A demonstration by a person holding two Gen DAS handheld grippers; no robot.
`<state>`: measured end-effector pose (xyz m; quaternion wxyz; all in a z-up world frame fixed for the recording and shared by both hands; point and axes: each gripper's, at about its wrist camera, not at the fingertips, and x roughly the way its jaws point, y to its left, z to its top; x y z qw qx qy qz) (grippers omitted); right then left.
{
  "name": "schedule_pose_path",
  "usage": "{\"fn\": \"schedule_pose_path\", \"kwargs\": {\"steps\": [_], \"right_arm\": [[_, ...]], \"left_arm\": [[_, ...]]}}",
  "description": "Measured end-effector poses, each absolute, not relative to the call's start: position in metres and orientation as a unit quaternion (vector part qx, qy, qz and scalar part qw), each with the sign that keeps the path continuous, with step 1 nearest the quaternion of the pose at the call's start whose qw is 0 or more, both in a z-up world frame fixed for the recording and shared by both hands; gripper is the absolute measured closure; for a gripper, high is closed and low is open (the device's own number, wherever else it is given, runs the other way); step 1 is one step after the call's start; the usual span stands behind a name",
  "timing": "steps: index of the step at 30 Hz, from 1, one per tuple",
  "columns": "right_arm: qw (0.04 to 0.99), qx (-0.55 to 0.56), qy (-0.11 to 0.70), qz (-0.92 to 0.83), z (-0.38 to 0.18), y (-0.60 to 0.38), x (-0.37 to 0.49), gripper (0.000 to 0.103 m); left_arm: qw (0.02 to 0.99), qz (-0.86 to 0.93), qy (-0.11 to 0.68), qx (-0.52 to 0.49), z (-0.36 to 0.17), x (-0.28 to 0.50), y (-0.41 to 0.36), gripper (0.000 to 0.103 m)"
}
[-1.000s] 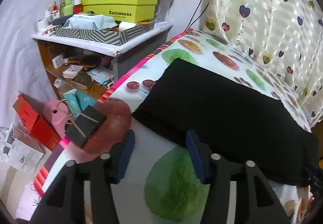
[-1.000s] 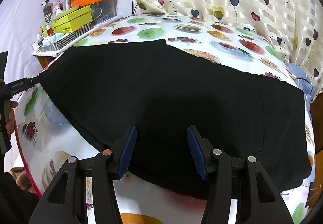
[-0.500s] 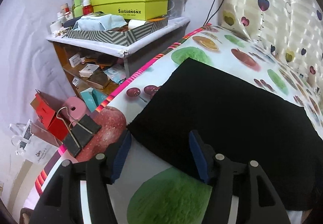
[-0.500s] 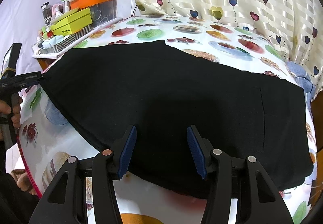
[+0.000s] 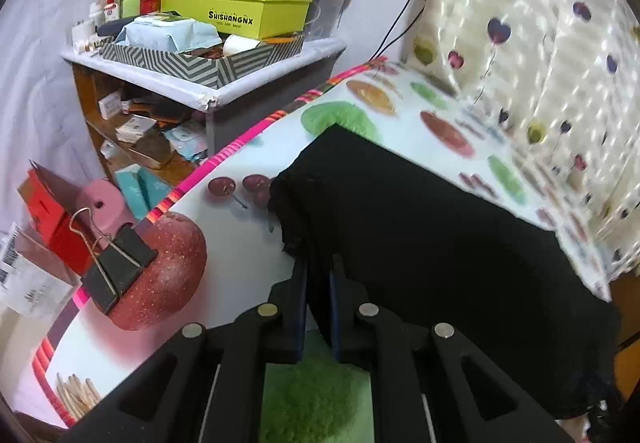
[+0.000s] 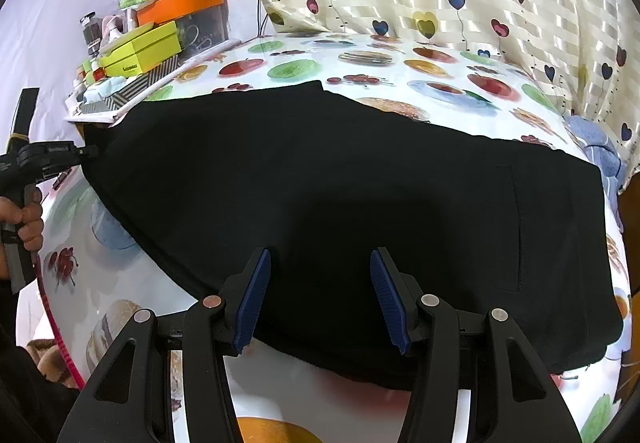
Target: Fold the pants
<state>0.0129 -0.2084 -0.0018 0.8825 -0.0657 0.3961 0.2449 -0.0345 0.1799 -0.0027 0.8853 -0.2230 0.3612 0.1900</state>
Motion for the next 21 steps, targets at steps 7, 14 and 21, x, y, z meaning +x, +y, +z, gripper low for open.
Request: {"fn": "schedule_pose_path", "kwargs": {"steps": [7, 14, 21], "right_arm": [[0.884, -0.061, 0.396, 0.242, -0.002, -0.211, 0.014, 0.050], [0.886, -0.051, 0.397, 0.235, -0.001, -0.215, 0.015, 0.050], [0.889, -0.043, 0.396, 0.228, 0.000, -0.221, 0.013, 0.050]], "left_arm": [[0.908, 0.145, 0.325, -0.220, 0.022, -0.035, 0.166, 0.093], [0.930, 0.074, 0.303, -0.194, 0.053, -0.021, 0.131, 0.093], [0.939, -0.012, 0.304, -0.158, 0.069, -0.001, 0.075, 0.093]]}}
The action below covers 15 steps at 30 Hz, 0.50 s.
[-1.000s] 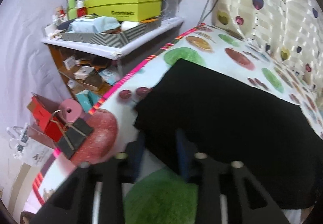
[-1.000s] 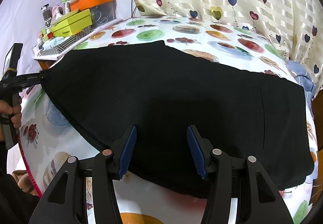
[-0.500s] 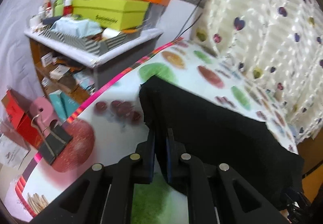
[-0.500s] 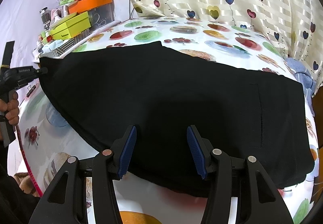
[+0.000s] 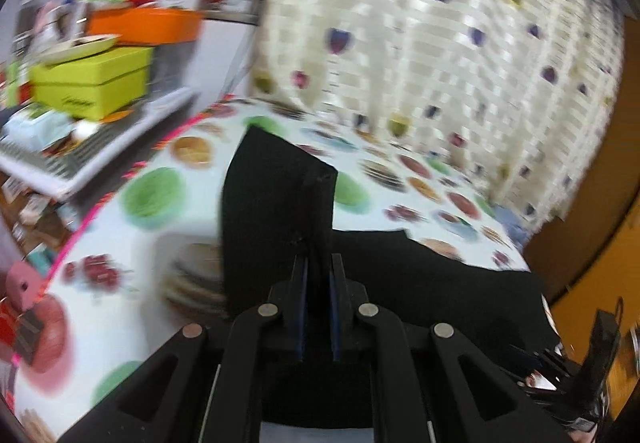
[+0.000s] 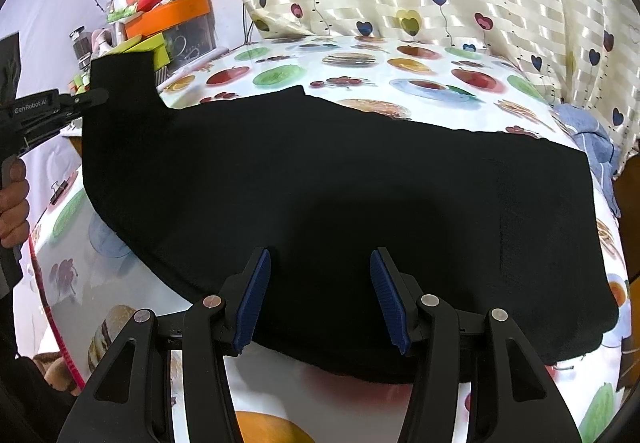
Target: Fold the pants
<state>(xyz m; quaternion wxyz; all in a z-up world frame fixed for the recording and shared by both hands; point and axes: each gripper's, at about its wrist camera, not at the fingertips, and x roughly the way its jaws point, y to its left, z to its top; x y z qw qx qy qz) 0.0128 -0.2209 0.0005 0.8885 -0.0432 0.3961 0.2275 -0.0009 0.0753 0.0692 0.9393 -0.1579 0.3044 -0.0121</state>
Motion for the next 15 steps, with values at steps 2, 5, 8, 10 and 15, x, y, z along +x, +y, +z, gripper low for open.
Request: {"fn": "schedule_pose_path", "kwargs": {"steps": [2, 5, 8, 10, 15], "right_arm": [[0.889, -0.041, 0.396, 0.224, 0.001, -0.223, 0.013, 0.050], [0.891, -0.037, 0.397, 0.219, 0.002, -0.227, 0.012, 0.050], [0.891, -0.033, 0.397, 0.217, 0.002, -0.231, 0.011, 0.050], [0.891, -0.031, 0.398, 0.216, 0.002, -0.232, 0.011, 0.050], [0.891, -0.031, 0.397, 0.217, 0.002, -0.232, 0.011, 0.050]], "left_arm": [[0.939, -0.042, 0.309, -0.146, 0.070, 0.004, 0.055, 0.093], [0.935, -0.083, 0.322, -0.124, 0.065, 0.006, 0.025, 0.093], [0.924, -0.115, 0.351, -0.103, 0.049, 0.011, -0.001, 0.093], [0.914, -0.128, 0.375, -0.093, 0.033, 0.013, -0.013, 0.093], [0.901, -0.138, 0.404, -0.079, 0.013, 0.013, -0.020, 0.092]]}}
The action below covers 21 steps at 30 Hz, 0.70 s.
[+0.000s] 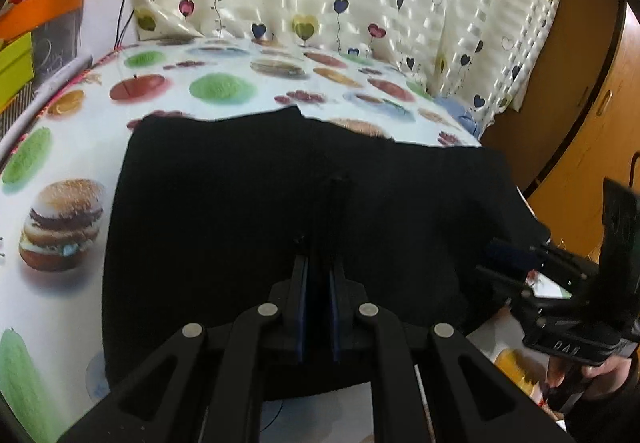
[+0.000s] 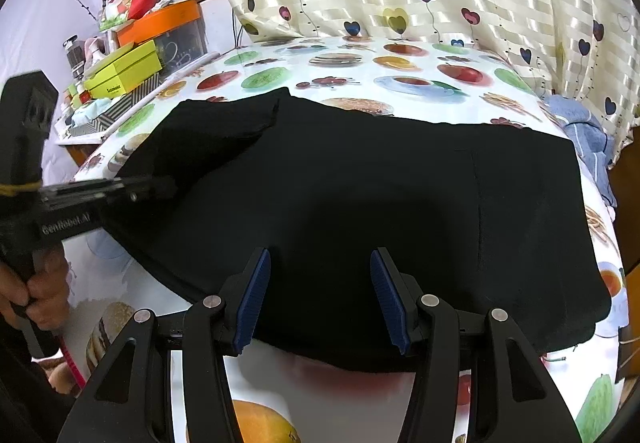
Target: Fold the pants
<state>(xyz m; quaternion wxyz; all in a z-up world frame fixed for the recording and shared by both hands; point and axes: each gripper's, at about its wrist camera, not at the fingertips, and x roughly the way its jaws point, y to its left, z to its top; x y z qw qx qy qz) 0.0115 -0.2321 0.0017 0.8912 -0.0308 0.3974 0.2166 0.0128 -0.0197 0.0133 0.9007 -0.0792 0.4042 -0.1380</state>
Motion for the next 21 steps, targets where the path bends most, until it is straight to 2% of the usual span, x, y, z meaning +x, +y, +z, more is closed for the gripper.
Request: {"fn": "schedule_pose_path", "kwargs": {"steps": [4, 8, 16, 21], "right_arm": [[0.891, -0.029, 0.398, 0.218, 0.002, -0.232, 0.012, 0.050], [0.889, -0.026, 0.399, 0.222, 0.002, -0.229, 0.012, 0.050], [0.885, -0.017, 0.402, 0.234, 0.005, -0.225, 0.014, 0.050], [0.879, 0.001, 0.401, 0.257, 0.011, -0.218, 0.019, 0.050]], "left_arm": [[0.898, -0.148, 0.403, -0.093, 0.014, 0.009, -0.015, 0.091], [0.895, -0.167, 0.399, -0.108, 0.016, 0.009, -0.016, 0.083], [0.892, -0.189, 0.390, -0.125, 0.020, -0.002, -0.011, 0.082], [0.920, -0.117, 0.353, -0.122, 0.033, -0.011, 0.018, 0.082]]}}
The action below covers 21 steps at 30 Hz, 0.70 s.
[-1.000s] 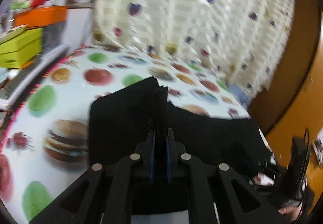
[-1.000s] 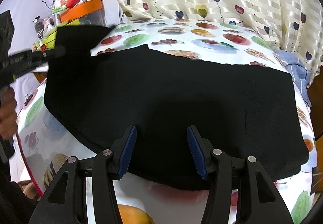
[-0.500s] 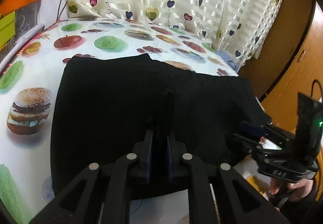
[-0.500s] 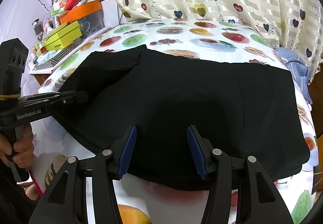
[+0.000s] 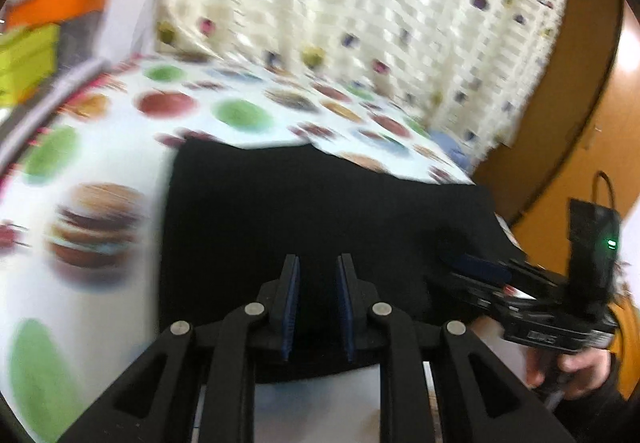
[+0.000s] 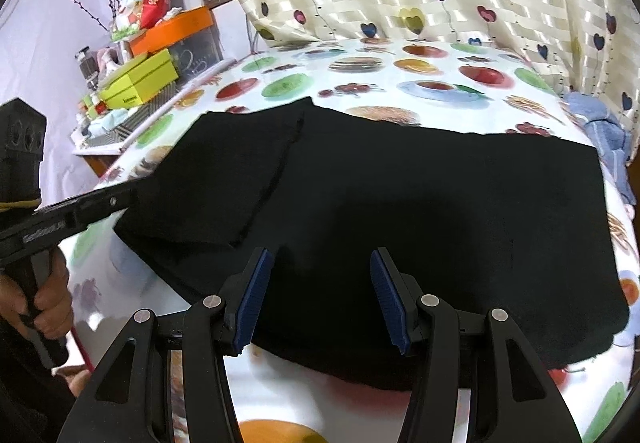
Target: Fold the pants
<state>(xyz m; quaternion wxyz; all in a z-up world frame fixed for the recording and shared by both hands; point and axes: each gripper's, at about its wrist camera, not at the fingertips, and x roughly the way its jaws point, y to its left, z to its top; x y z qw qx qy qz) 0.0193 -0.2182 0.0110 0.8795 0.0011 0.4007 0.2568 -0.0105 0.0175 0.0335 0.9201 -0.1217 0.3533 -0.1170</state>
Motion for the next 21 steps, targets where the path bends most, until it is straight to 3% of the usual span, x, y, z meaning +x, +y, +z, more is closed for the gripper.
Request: {"fn": "schedule_pose_path", "kwargs": {"steps": [8, 21], "right_arm": [[0.859, 0.023, 0.407, 0.311, 0.012, -0.184, 0.046, 0.050], [0.834, 0.023, 0.441, 0.330, -0.003, -0.135, 0.080, 0.050]], "left_arm": [[0.920, -0.014, 0.372, -0.118, 0.009, -0.001, 0.060, 0.082], [0.917, -0.022, 0.380, -0.117, 0.001, -0.002, 0.060, 0.076]]}}
